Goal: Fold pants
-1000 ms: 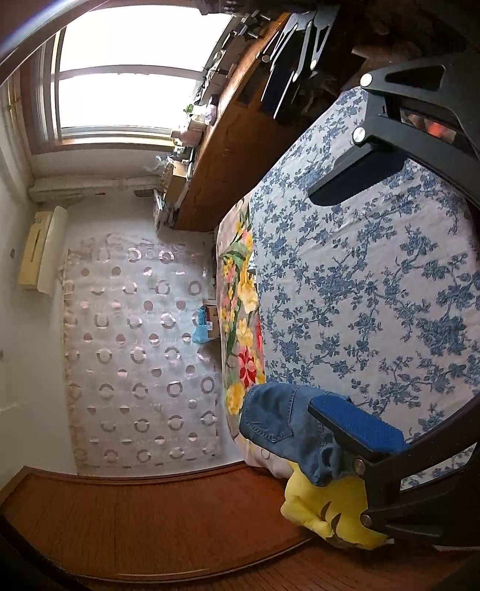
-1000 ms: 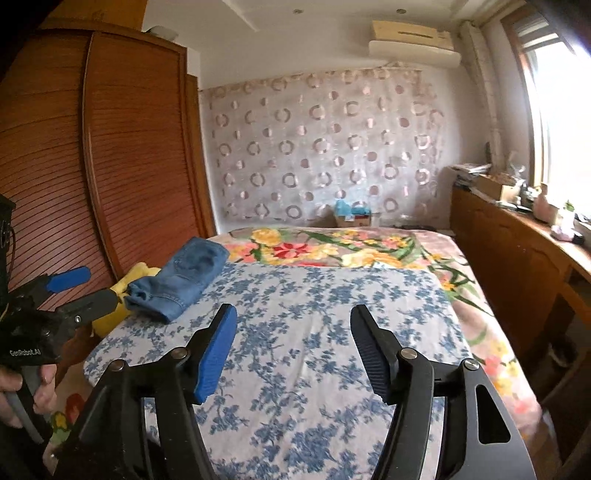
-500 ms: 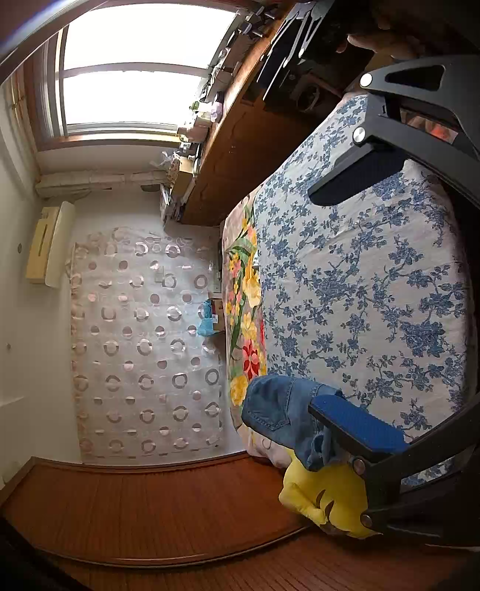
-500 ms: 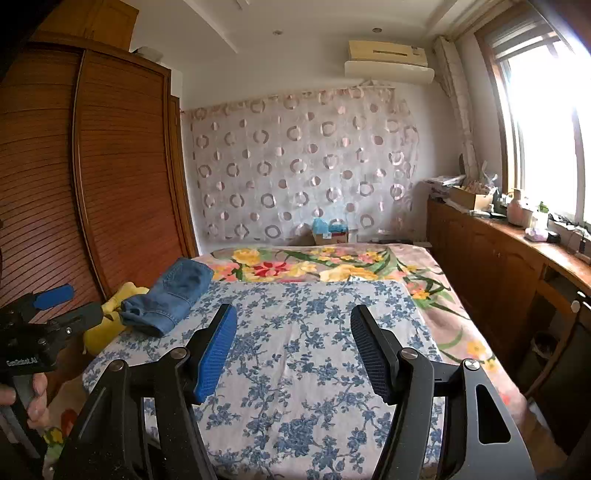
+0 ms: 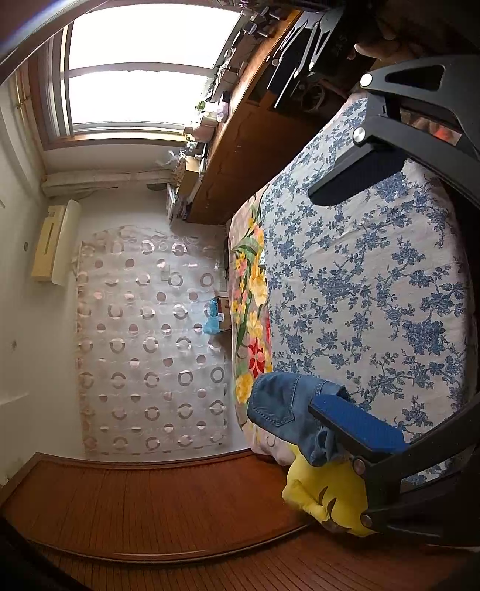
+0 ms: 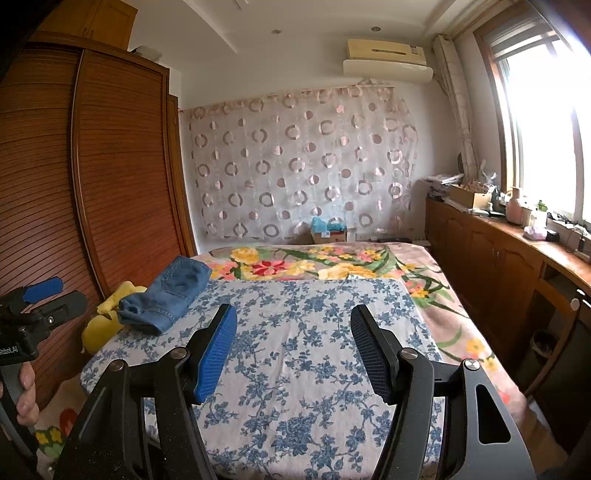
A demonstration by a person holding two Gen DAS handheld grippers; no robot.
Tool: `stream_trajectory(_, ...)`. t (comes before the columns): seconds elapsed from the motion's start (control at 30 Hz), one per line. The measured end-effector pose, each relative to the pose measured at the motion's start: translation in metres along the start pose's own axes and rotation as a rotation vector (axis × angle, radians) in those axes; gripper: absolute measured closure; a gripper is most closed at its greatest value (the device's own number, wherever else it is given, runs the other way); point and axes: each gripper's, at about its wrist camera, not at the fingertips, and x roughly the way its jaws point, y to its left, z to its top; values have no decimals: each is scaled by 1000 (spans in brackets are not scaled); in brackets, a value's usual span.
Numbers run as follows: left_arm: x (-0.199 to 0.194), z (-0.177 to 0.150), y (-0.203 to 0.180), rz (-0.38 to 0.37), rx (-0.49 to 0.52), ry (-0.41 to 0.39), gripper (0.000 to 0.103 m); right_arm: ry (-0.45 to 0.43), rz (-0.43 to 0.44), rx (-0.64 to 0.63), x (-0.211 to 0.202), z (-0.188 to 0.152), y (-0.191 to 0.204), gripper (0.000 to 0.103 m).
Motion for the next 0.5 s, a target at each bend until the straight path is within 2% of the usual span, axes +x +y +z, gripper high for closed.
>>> stream_trajectory(0.5, 0, 1, 1, 0, 0, 4, 1, 4, -1, -1, 6, -2, 0, 37)
